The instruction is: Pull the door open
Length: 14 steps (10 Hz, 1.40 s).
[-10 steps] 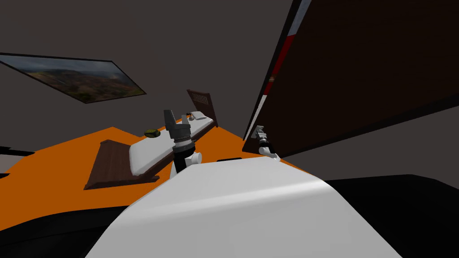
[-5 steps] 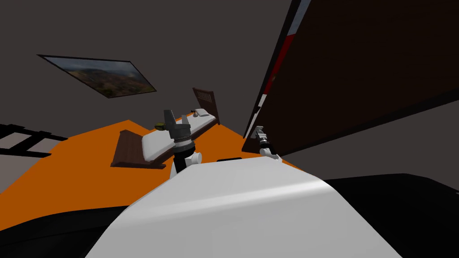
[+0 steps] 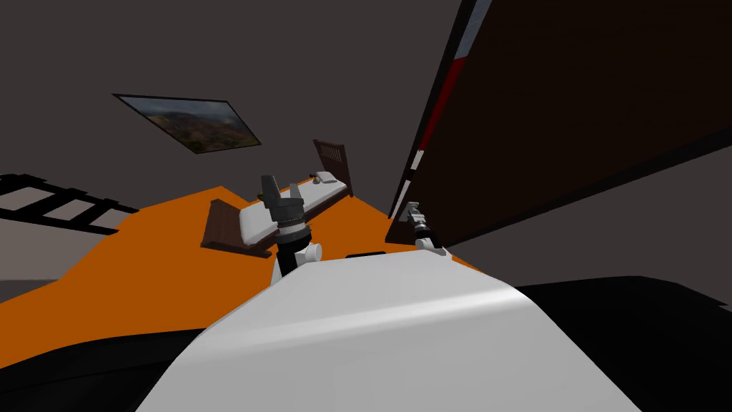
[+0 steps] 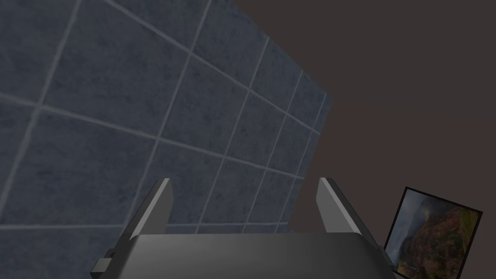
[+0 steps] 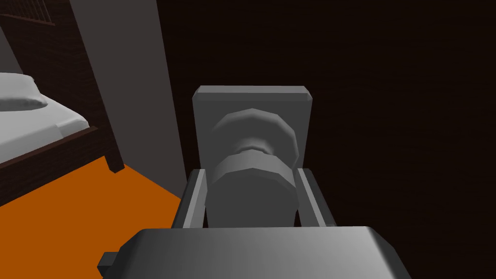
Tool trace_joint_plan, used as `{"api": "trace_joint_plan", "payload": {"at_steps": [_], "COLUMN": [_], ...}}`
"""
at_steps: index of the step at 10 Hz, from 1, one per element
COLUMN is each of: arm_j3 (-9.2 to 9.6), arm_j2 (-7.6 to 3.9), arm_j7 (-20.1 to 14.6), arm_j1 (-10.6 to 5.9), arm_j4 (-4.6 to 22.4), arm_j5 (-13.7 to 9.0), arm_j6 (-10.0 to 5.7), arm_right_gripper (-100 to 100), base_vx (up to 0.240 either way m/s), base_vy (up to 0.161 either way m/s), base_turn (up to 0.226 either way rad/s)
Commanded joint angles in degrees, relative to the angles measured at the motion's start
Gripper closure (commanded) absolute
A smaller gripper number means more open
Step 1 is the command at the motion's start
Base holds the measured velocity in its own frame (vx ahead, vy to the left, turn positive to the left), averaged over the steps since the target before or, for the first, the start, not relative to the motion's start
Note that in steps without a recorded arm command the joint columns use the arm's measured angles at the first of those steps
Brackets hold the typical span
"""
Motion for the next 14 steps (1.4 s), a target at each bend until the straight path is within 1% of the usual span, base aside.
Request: {"api": "trace_joint_plan", "payload": {"at_steps": [1, 7, 9, 10, 11, 12, 14], "arm_j3": [0.76, 3.64, 4.49, 4.31, 5.23, 5.42, 6.29], "arm_j2": [-0.96, -4.65, -5.73, -5.42, -6.44, -6.72, -8.01], "arm_j7": [-0.90, -4.33, -5.34, -5.01, -5.98, -6.22, -7.29], "arm_j1": [0.53, 2.56, 3.16, 2.98, 3.61, 3.74, 4.32], "arm_j4": [-0.36, -1.72, -2.12, -1.73, -1.87, -1.93, -2.21], "arm_j5": [0.17, 0.82, 1.00, 0.97, 1.15, 1.19, 1.37], "arm_j6": [-0.64, -3.10, -3.82, -3.53, -4.34, -4.57, -5.62], "arm_right_gripper": [100, 100, 100, 100, 100, 100, 100], "base_vx": [-0.146, -0.213, -0.210, -0.075, -0.151, -0.212, -0.172], "base_vy": [-0.041, -0.060, -0.050, -0.019, -0.049, -0.063, -0.059], "base_turn": [0.122, 0.127, 0.099, 0.024, 0.134, 0.124, 0.108]}}
